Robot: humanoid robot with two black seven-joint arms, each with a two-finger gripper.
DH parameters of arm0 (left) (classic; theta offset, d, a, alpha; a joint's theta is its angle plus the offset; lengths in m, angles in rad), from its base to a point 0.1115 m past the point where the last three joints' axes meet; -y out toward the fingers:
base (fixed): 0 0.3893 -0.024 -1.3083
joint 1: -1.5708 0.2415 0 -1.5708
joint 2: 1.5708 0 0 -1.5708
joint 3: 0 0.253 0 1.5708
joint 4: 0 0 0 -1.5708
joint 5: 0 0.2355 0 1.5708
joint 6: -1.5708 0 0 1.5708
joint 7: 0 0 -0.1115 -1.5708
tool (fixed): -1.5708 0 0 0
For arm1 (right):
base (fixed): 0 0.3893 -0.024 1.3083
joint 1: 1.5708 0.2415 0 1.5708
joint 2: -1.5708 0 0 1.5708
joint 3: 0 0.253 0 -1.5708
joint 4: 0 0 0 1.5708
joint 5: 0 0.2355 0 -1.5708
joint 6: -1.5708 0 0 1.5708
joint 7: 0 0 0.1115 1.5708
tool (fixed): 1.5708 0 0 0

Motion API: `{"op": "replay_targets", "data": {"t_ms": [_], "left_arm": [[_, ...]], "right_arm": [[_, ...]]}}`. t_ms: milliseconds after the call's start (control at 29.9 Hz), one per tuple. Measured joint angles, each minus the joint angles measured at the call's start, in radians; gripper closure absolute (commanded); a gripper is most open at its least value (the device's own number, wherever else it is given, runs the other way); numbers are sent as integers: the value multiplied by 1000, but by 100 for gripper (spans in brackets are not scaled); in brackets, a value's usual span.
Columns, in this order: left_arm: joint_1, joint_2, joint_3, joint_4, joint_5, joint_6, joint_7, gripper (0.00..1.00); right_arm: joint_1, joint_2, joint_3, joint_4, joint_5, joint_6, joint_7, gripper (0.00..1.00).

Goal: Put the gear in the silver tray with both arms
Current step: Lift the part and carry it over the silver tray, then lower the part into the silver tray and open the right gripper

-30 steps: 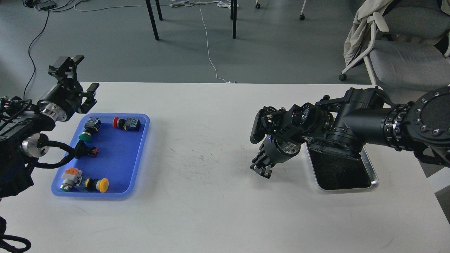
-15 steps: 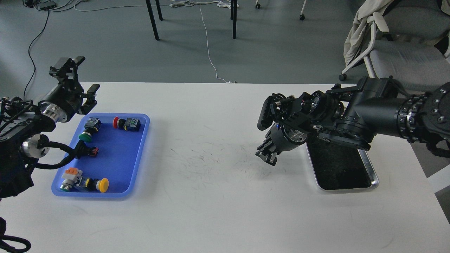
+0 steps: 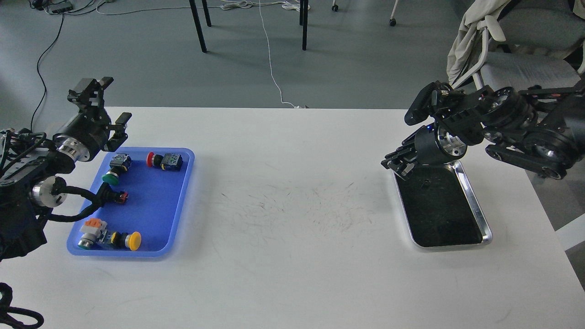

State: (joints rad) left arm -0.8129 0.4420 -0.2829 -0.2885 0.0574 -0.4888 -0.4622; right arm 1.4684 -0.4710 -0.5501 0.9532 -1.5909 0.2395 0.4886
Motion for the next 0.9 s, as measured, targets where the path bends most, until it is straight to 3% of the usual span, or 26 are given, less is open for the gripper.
{"op": "replay_targets", "data": {"t_ms": [368, 902], "left_arm": [[-2, 2, 6, 0, 5, 0, 3, 2], [7, 3, 18, 24, 9, 0, 10, 2]], "right_arm": [[-151, -161, 149, 32, 1, -11, 0, 99], [-366, -241, 260, 32, 181, -34, 0, 98]]}}
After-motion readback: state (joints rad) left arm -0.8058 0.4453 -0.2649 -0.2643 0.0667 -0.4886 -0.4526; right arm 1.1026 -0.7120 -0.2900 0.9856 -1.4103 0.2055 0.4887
